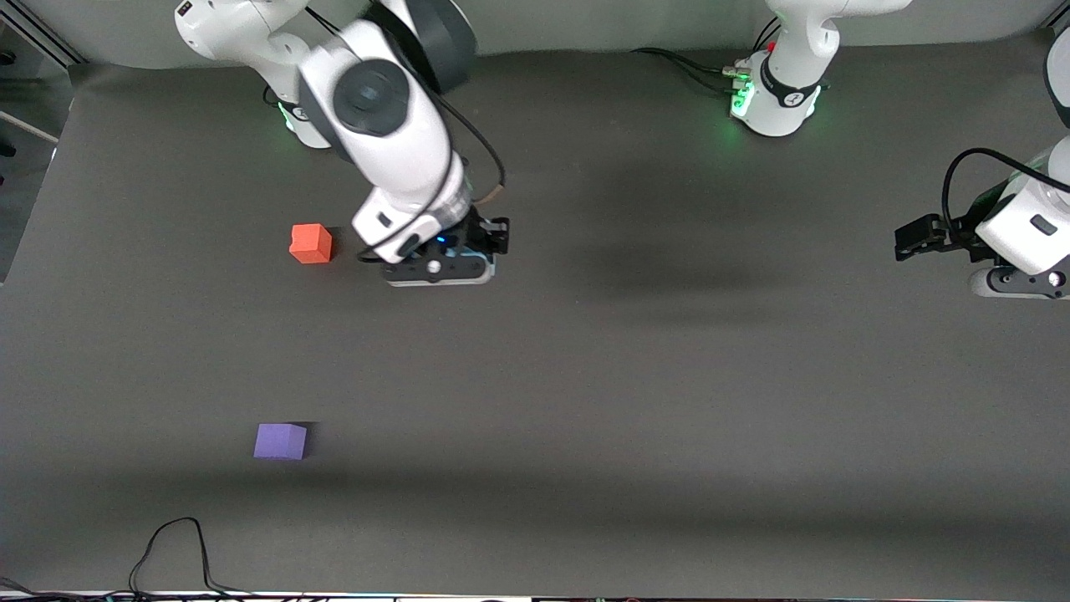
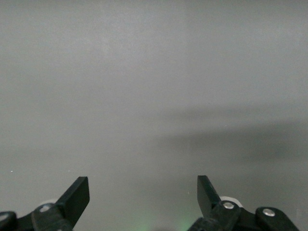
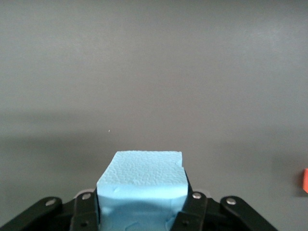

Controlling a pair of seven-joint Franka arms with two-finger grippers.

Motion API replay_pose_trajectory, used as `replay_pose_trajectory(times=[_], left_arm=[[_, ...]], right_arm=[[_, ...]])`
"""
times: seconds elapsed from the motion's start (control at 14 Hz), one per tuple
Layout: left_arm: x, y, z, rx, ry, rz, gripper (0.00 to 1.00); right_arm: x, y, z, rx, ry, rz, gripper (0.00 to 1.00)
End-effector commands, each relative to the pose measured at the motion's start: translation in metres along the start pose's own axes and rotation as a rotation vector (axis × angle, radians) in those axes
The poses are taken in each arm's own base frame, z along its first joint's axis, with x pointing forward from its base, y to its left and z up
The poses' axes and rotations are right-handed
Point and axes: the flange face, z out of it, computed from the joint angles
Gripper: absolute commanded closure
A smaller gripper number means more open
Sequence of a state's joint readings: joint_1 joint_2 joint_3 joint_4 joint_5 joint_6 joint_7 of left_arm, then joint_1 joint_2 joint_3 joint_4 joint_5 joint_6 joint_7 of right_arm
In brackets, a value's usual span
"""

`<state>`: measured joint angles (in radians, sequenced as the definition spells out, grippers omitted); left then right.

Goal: Place blue block between orange and purple blocks
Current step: 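Carry the blue block with the right gripper past the orange block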

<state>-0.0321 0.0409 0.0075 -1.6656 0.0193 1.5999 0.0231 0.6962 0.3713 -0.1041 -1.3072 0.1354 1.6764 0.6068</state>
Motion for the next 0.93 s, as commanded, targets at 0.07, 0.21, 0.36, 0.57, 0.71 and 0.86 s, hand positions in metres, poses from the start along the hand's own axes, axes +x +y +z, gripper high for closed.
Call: replay_pose_trajectory(times=[0.07, 0.21, 0.36, 0.57, 0.71, 0.86], left_arm=[[-0.001, 0.001, -0.004, -0.001, -0.002, 0.016, 0.00], [0.000, 0.001, -0.003, -0.003, -0.004, 0.018, 0.00], [0.000, 0.000, -0.004, -0.003, -0.002, 0.016, 0.00], [0.000, 0.000, -0.002, -0.005, -0.008, 0.018, 0.00], [0.000, 0.000, -0.003, -0.005, -0.004, 0.018, 0.00], [0.001, 0.000, -0.002, -0.003, -0.004, 0.016, 0.00]], right_arm=[[0.012, 0.047, -0.043, 0.006, -0.026, -0.058, 0.63], [0.016, 0.081, -0.060, -0.011, -0.025, -0.057, 0.63], [0.019, 0.130, -0.076, -0.015, -0.026, -0.073, 0.63], [0.034, 0.201, -0.082, -0.034, -0.022, -0.072, 0.63], [0.042, 0.252, -0.082, -0.039, -0.026, -0.076, 0.63], [0.046, 0.300, -0.079, -0.018, -0.012, -0.087, 0.63]])
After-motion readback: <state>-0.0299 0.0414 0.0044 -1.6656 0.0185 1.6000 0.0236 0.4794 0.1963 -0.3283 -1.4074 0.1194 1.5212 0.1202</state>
